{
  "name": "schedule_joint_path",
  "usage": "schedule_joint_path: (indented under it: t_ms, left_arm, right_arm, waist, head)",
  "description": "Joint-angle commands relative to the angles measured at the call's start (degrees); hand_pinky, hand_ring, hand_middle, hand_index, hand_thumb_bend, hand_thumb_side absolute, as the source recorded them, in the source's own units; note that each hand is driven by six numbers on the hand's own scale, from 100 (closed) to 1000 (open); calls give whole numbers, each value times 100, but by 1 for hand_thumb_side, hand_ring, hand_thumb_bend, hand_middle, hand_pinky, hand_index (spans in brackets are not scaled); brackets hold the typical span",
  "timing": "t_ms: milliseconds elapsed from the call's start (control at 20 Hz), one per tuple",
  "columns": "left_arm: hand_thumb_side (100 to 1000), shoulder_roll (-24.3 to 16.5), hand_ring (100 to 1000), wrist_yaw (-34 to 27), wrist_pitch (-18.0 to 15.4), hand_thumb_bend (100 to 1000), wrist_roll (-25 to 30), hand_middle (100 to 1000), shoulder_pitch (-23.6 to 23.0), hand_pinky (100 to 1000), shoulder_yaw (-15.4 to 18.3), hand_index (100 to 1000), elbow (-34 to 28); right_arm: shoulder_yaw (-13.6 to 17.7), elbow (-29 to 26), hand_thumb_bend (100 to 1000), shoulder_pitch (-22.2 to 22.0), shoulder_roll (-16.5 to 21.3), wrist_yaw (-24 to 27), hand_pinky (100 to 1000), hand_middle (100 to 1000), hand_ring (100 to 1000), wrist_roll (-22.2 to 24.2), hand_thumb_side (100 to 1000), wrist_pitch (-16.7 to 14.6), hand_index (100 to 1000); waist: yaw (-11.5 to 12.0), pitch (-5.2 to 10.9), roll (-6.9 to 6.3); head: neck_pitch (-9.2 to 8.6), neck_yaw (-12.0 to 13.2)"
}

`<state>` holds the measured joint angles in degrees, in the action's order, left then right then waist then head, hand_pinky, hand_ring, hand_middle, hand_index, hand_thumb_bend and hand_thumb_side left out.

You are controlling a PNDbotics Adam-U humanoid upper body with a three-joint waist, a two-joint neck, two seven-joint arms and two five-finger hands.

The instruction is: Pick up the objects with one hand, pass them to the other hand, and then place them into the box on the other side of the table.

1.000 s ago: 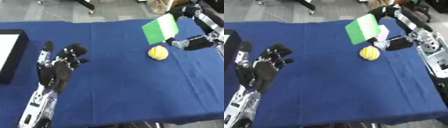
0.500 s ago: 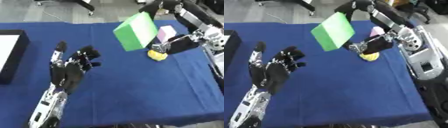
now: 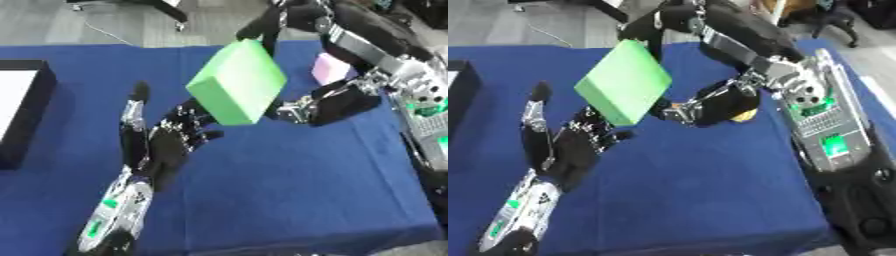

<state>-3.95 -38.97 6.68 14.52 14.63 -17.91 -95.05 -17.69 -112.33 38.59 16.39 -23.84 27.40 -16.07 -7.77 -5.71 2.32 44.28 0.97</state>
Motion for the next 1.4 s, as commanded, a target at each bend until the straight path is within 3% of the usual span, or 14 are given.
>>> schedule_joint_path:
  t_ms: [50, 300, 950, 1400]
  left_arm:
    - [1000, 28, 845, -56, 58, 524, -29, 735, 89, 790, -46, 853, 37]
    - [1000, 44, 846, -18, 67, 527, 3, 735, 100, 791, -81, 854, 130]
    - [1000, 68, 839, -385, 223, 518, 147, 733, 112, 795, -162, 859, 79]
    - [1000, 71, 834, -570, 307, 518, 184, 726, 128, 795, -198, 857, 54]
  right_arm:
    - [0, -163, 152, 152, -45, -27, 747, 456, 731, 42, 100, -4, 417]
    - [-19, -193, 150, 182, -64, 0, 746, 456, 732, 91, 100, 29, 417]
    - [-206, 490, 165, 152, -163, -316, 739, 455, 732, -96, 100, -92, 409]
    - [-274, 582, 142, 255, -253, -969, 739, 453, 719, 111, 100, -75, 423]
  waist:
    - [-16, 91, 12]
    - [-23, 97, 22]
    - [-7, 71, 28]
    - [-6, 72, 37]
  head:
    - [-17, 1]
    - [-17, -2]
    - [-17, -26]
    - [-17, -48]
